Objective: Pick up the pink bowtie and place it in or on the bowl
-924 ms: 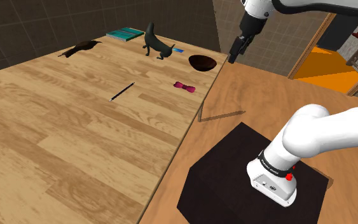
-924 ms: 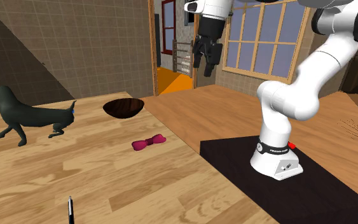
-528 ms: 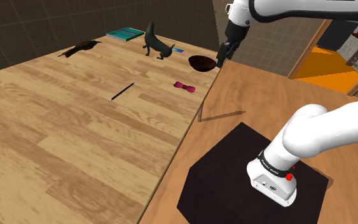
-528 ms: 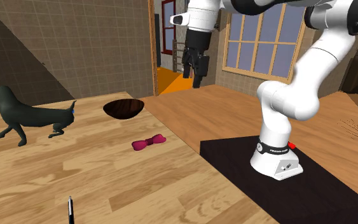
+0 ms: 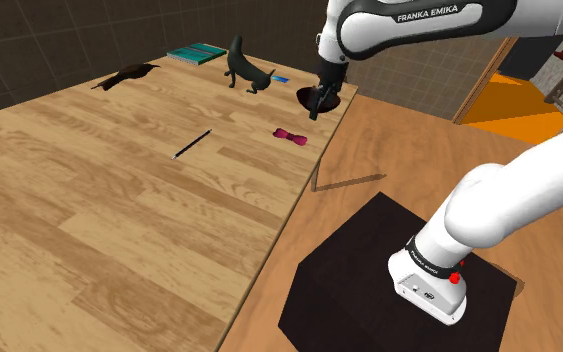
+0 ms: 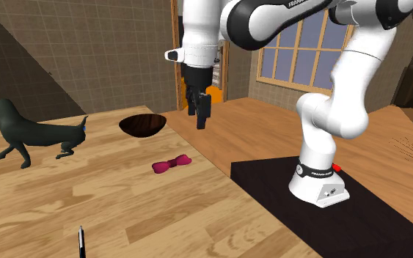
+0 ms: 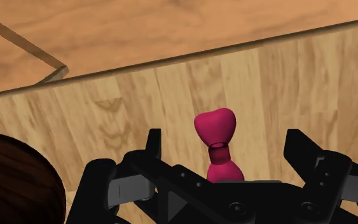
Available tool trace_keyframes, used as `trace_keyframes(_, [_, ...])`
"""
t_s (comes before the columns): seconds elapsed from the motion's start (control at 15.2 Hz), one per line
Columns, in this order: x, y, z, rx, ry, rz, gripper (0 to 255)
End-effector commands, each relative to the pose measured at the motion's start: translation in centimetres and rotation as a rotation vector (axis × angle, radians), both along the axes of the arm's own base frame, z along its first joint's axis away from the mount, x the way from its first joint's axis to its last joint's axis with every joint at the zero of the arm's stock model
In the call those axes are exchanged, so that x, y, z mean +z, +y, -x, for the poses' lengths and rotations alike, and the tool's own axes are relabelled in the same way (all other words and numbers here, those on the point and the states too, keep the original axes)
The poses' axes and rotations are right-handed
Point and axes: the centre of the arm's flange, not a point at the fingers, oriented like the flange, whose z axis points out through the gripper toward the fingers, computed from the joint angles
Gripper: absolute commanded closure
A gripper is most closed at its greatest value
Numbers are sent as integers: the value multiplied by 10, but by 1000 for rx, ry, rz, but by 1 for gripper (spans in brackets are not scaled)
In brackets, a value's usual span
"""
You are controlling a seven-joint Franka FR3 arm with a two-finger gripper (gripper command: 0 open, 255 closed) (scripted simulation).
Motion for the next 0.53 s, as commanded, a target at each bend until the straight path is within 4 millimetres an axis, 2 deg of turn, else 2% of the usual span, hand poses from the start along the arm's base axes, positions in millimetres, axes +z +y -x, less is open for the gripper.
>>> trace_keyframes(0.0, [-18, 6, -21, 4, 13, -5, 0])
trace_keyframes(0.46, [-80, 23, -87, 17, 61, -19, 0])
